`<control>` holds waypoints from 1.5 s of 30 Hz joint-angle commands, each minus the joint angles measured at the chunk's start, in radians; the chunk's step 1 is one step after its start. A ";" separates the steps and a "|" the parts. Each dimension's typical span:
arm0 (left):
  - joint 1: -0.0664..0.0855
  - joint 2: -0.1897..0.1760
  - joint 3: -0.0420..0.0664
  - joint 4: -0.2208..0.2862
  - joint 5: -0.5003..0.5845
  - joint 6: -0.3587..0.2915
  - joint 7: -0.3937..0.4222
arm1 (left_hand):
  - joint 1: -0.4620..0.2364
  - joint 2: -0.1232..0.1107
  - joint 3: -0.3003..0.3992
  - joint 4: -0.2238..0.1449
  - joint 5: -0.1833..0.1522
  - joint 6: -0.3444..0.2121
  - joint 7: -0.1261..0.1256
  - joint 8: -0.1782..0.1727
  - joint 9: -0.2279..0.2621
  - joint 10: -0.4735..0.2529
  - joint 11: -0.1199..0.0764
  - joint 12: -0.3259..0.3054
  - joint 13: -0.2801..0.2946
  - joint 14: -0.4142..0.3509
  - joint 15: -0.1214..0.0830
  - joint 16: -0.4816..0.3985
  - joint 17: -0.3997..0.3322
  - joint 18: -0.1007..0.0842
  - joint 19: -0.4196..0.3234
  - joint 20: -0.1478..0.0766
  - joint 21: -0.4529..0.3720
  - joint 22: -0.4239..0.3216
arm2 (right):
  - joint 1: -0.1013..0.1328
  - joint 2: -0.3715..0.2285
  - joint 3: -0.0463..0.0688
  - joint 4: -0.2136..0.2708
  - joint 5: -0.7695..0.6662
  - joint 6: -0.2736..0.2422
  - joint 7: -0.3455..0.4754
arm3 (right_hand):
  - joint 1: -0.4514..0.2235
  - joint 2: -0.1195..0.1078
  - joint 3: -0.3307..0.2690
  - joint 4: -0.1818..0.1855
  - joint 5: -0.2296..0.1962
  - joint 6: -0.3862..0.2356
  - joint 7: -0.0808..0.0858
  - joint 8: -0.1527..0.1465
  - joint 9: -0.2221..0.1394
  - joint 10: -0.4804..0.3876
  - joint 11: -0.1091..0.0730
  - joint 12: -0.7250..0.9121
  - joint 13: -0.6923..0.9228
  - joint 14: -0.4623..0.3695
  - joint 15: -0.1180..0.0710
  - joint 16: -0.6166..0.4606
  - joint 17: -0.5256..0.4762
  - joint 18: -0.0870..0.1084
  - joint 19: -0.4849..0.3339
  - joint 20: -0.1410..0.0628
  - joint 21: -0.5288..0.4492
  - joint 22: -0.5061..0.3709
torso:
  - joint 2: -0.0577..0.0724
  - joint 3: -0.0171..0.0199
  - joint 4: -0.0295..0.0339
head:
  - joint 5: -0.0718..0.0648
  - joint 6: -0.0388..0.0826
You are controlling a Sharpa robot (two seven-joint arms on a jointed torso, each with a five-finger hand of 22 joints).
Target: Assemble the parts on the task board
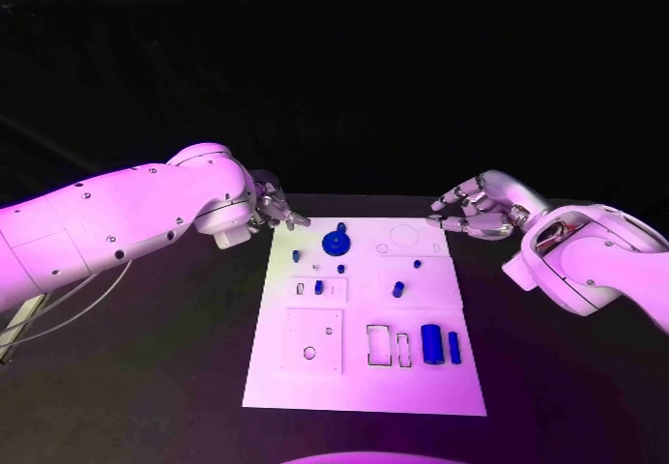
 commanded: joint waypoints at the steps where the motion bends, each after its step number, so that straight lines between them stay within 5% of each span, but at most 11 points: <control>1: 0.003 0.019 -0.003 -0.038 -0.002 0.055 0.011 | 0.016 0.000 -0.008 0.000 0.005 -0.001 0.002 -0.008 -0.007 -0.010 -0.001 -0.009 -0.007 0.057 0.010 -0.008 0.105 0.019 -0.003 0.008 -0.007 -0.004 | -0.001 0.002 0.000 -0.001 -0.001 0.006 0.004 | -0.005 0.008 0.001 0.005 0.003 0.003 -0.002 0.004 0.002 -0.004 -0.002 -0.004 0.061 0.074 -0.006 -0.002 0.133 0.018 -0.004 0.001 -0.007 0.039 | 0.001 0.0002 -0.0008 | 0.003 0.002; 21: -0.010 0.095 -0.048 -0.162 -0.021 0.151 0.020 | 0.011 0.011 -0.016 0.002 0.004 0.015 0.001 -0.012 -0.030 -0.011 -0.001 -0.003 -0.008 0.055 0.011 -0.010 0.102 0.019 -0.003 0.012 -0.007 -0.003 | -0.002 0.006 0.000 0.000 -0.001 0.006 0.007 | -0.005 0.009 0.001 0.005 0.004 0.003 -0.002 0.004 0.002 -0.005 -0.002 -0.004 0.060 0.074 -0.006 -0.002 0.132 0.018 -0.004 0.000 -0.008 0.038 | 0.002 -0.0002 -0.0014 | 0.006 0.001; 45: -0.014 0.101 -0.054 -0.164 -0.021 0.198 0.007 | 0.015 0.025 -0.025 0.000 0.005 0.057 -0.011 -0.002 -0.058 0.005 -0.010 0.023 0.006 0.060 0.004 0.001 0.114 0.015 0.010 0.011 0.005 0.020 | -0.002 0.005 0.000 0.003 -0.001 0.006 0.007 | -0.005 0.009 0.001 0.005 0.004 0.003 -0.002 0.004 0.002 -0.005 -0.002 -0.004 0.060 0.074 -0.006 -0.002 0.132 0.018 -0.004 0.000 -0.008 0.038 | 0.000 0.0011 -0.0013 | 0.009 -0.005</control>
